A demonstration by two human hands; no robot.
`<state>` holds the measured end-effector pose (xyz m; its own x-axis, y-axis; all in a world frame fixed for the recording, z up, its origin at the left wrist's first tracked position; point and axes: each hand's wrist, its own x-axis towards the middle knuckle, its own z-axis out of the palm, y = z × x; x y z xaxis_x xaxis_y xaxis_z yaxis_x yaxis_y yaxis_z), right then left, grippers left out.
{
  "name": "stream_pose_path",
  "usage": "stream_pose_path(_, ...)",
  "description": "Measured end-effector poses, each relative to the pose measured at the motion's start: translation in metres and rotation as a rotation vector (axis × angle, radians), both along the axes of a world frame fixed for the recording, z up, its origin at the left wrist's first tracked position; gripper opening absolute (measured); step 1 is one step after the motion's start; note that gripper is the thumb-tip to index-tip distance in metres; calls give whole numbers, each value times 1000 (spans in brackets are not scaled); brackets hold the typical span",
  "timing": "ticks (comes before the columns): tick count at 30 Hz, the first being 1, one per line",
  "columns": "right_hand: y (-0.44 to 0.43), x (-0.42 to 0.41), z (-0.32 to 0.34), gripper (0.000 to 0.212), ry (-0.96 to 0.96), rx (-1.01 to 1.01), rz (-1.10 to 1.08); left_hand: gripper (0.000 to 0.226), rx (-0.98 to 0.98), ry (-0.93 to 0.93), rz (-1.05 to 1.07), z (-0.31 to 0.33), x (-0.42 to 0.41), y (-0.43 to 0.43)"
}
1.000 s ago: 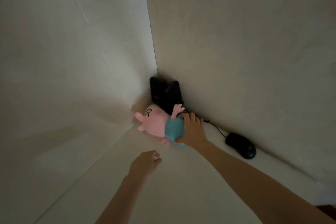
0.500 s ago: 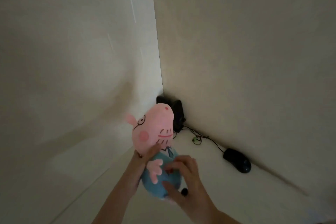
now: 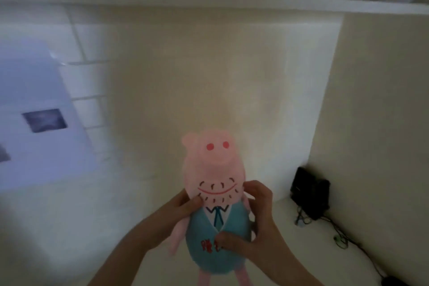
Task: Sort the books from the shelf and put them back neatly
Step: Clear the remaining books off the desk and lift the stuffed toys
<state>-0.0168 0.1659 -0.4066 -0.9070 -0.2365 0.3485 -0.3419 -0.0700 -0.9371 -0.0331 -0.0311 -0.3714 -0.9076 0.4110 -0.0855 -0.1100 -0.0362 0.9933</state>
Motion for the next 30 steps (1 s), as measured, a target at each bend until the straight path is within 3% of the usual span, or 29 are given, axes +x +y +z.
stream_pose_path(3, -57, 12, 13, 93, 87, -20, 100, 96, -135, 168, 230, 7, 39, -58)
stream_pose_path(7, -139, 28, 20, 78, 196, -56, 248, 63, -112, 237, 471, 12, 104, -121)
stream_pose_path(11, -221, 57, 19, 84, 150, -140, 409, 96, -190, 317, 775, 9, 156, -176)
stream_pose_path(14, -272, 89, 20, 87, 163, -104, 383, 86, -179, 321, 965, 11, 192, -213)
stream_pose_path(17, -316, 98, 19, 97, 383, 84, 317, 92, -180, 314, 1061, 17, 228, -251)
stream_pose_path(21, -364, 108, 25, 73, 518, 170, 419, 100, -220, 347, 1114, 31, 269, -295)
stream_pose_path(25, -406, 133, 43, 61, 382, 148, 569, 103, -158, 410, 1137, 43, 287, -334)
stream_pose_path(30, -469, 147, 45, 53, 701, 187, 285, 99, -207, 472, 1220, 47, 287, -384)
